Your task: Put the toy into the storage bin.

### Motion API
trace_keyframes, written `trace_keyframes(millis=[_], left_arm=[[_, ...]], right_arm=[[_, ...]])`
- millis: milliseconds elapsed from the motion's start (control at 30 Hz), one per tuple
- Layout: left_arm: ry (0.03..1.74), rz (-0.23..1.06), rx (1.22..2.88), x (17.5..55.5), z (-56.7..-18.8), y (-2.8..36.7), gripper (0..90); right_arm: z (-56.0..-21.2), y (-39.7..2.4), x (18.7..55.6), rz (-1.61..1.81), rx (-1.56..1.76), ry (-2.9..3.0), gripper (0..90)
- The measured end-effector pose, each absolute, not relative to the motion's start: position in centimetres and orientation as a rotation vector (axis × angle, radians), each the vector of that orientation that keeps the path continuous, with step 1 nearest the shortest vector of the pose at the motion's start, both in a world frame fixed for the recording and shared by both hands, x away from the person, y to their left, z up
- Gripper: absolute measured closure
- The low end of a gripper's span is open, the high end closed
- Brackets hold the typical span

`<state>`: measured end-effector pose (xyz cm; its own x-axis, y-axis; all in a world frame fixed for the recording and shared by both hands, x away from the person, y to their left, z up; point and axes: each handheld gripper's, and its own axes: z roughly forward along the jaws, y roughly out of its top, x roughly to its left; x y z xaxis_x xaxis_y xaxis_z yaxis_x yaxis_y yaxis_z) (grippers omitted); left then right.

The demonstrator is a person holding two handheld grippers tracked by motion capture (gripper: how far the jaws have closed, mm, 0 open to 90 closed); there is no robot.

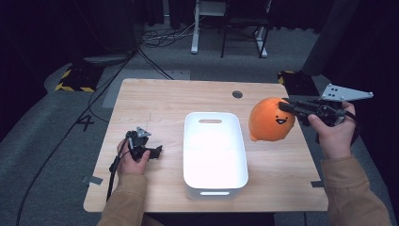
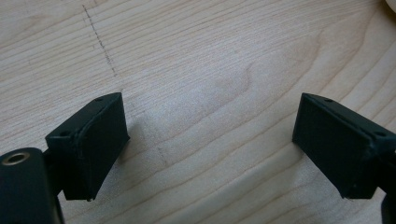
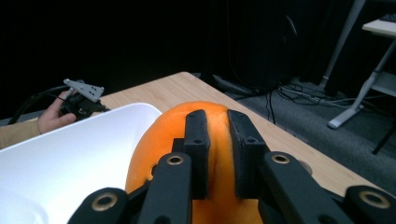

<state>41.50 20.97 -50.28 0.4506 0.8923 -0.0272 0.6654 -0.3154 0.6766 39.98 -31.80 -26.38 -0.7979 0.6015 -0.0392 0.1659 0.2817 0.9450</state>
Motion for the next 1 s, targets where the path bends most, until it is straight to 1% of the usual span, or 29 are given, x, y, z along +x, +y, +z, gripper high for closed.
trace_keyframes(millis=[400, 1000], left_arm=[[1.294, 0.472, 2.088, 41.5, -50.2, 21.0, 10.4], [1.294, 0.47, 2.087, 41.5, -50.2, 21.0, 10.4]], right_arm=[[-24.8, -29.3, 40.6, 1.587, 0.618, 2.171, 78.9], [-24.7, -24.9, 42.1, 1.634, 0.557, 2.211, 79.0]])
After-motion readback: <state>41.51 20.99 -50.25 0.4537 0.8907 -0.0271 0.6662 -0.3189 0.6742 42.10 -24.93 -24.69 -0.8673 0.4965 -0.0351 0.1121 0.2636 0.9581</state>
